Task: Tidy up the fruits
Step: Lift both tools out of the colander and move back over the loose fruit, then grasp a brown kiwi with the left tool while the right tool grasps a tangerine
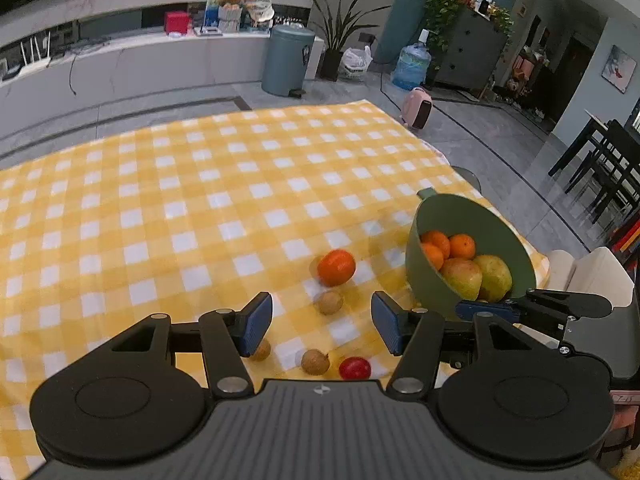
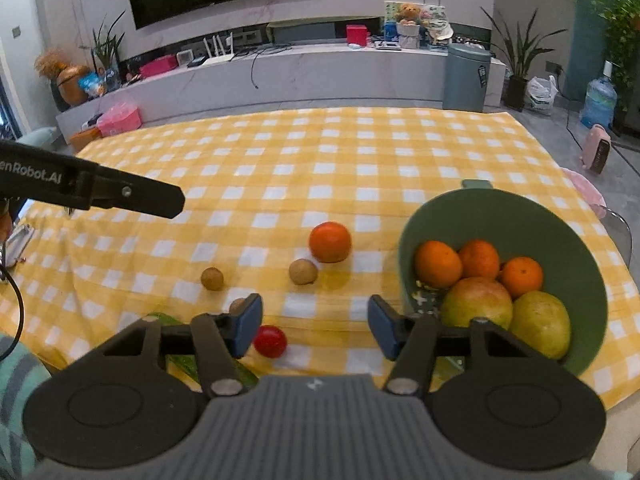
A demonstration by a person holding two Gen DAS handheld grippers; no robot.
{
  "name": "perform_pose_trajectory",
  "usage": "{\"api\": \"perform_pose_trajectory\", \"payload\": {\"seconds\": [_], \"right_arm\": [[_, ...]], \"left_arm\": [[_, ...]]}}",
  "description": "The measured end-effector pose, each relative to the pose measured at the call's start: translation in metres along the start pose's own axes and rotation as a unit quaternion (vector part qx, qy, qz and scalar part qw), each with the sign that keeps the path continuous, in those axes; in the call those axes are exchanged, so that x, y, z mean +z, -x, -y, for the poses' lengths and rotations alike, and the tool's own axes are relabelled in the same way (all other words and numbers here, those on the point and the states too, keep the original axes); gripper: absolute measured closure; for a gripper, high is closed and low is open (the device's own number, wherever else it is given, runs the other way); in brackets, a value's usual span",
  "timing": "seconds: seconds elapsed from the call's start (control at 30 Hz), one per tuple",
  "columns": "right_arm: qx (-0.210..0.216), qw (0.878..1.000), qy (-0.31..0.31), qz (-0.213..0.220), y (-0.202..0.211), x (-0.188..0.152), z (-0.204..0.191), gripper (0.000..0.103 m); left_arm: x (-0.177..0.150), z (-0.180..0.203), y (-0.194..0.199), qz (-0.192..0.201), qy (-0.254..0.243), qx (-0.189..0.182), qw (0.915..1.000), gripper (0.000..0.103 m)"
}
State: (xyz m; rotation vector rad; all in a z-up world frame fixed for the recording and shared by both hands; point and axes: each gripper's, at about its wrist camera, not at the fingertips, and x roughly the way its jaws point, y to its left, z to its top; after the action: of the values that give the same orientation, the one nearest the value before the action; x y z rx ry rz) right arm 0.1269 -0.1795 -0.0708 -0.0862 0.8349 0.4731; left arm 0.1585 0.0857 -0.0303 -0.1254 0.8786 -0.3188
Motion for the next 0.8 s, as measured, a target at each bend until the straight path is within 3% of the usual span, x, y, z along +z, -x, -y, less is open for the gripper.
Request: {"api": "perform_pose_trajectory", "payload": {"seconds": [0.23,0.8], "right_arm": [[0.004,1.000,0.025,-0.015,-0.021,0.001,-0.011,0.069],[-0.016,0.994,0.107,-0.009,-0.075,0.023,-0.016,0.069]], "left_arm": [[-0.012,-0.017,-0.022,-0.024,0.019,-0.001,0.9995,0.042],[-0.033,-0.045,-0.075,-0.105,0.042,0.040,0.9928,0.052]]}}
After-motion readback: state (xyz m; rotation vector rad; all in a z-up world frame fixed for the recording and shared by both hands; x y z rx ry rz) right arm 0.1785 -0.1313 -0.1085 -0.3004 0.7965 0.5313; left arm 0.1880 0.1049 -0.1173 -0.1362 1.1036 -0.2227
